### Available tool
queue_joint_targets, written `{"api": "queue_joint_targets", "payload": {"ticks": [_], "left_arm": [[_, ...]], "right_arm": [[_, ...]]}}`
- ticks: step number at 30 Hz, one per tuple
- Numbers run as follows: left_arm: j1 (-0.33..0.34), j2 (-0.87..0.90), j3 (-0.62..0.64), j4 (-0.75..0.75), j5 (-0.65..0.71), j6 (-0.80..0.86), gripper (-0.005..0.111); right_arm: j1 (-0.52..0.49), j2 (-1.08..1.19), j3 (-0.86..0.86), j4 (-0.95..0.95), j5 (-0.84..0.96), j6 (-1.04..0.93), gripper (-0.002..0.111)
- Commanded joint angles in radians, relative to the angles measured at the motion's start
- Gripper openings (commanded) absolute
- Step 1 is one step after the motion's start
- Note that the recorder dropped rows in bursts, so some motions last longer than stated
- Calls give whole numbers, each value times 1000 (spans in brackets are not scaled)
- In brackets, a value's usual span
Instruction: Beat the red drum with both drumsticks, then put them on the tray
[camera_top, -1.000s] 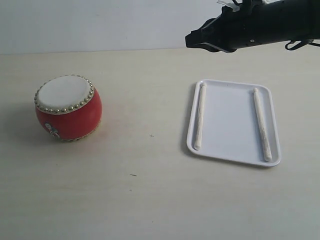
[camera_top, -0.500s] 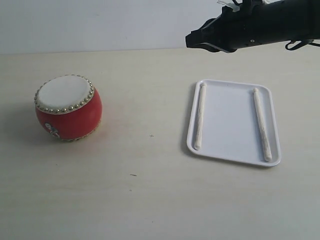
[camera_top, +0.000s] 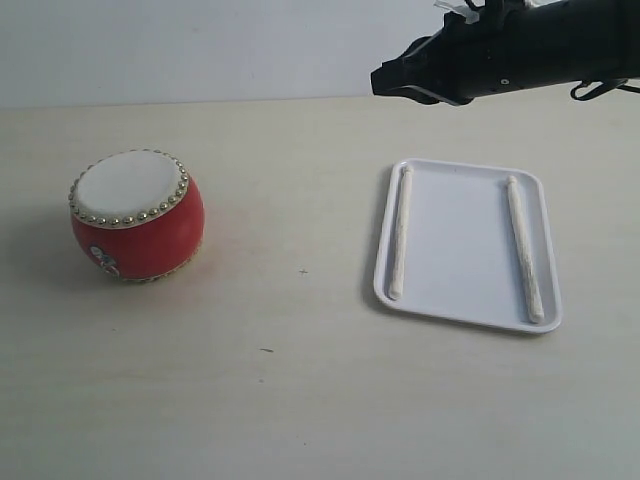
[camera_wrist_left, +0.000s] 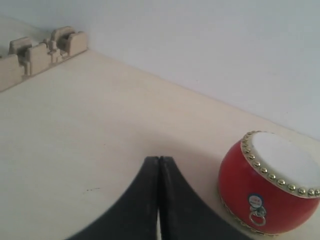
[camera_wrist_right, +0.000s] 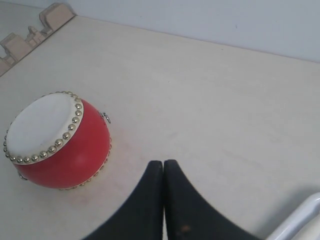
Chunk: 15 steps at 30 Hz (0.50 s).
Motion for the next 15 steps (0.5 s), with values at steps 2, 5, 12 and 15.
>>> {"api": "queue_joint_targets", "payload": {"ticks": [2, 5, 12, 15], "left_arm": [[-113, -4, 5, 68, -22, -44, 0], [-152, -4, 5, 93, -23, -5, 0], [-157, -4, 50, 123, -58, 20, 0], [-157, -4, 50, 124, -50, 20, 0]], "right_arm": [[-1, -4, 5, 8, 0, 0, 0], [-1, -4, 5, 8, 0, 0, 0], [-1, -4, 5, 8, 0, 0, 0], [-1, -4, 5, 8, 0, 0, 0]]}}
